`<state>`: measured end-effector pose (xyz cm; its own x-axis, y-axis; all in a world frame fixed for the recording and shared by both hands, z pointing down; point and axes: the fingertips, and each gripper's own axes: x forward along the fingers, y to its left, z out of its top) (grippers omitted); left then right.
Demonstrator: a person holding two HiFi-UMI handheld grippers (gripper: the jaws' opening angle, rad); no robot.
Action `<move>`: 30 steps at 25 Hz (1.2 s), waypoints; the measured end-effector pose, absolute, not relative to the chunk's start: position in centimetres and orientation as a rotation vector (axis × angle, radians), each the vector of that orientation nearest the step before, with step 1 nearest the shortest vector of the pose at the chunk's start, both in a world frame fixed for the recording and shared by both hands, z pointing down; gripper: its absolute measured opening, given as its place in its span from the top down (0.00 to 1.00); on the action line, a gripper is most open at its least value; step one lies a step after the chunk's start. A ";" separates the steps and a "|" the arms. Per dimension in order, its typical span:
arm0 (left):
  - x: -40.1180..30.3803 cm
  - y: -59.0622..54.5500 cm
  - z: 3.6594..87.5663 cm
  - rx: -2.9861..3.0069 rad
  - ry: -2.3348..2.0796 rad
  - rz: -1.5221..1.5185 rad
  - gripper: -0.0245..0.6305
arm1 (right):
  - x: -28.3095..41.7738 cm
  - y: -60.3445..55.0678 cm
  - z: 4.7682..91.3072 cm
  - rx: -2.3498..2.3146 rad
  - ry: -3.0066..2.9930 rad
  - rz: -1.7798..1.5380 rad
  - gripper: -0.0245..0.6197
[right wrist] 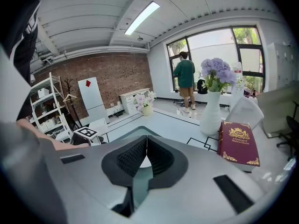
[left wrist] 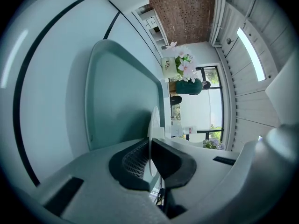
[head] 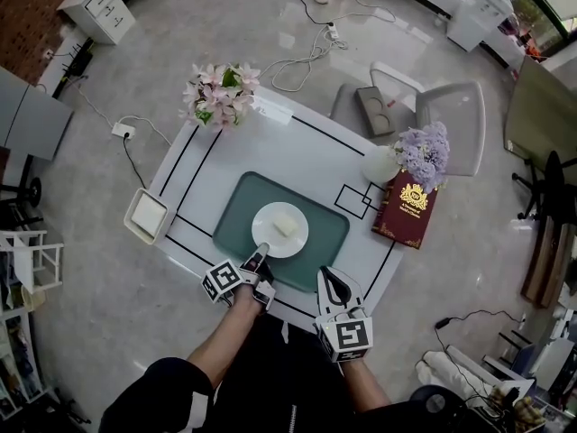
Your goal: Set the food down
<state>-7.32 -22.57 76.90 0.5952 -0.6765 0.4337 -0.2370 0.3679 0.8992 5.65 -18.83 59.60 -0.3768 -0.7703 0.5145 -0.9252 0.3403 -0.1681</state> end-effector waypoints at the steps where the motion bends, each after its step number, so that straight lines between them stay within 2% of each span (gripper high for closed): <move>1: -7.3 -22.6 77.1 1.193 -0.943 -0.337 0.94 | 5.7 -18.9 59.5 1.507 -2.265 0.626 0.95; 14: -6.6 -23.3 76.8 1.245 -0.923 -0.241 0.92 | 5.5 -18.7 58.8 1.524 -2.284 0.631 0.95; 17: -6.3 -23.3 76.4 1.269 -0.921 -0.218 0.76 | 5.4 -18.5 58.4 1.524 -2.289 0.625 0.95; 24: -5.2 -23.0 75.7 1.364 -0.919 -0.126 0.58 | 5.5 -17.6 57.6 1.543 -2.293 0.621 0.95; 26: -5.0 -22.8 75.8 1.417 -0.935 -0.039 0.55 | 5.7 -17.1 57.5 1.548 -2.291 0.621 0.95; 30: -4.6 -22.4 76.3 1.480 -0.980 0.154 0.55 | 6.0 -16.4 56.6 1.565 -2.293 0.650 0.95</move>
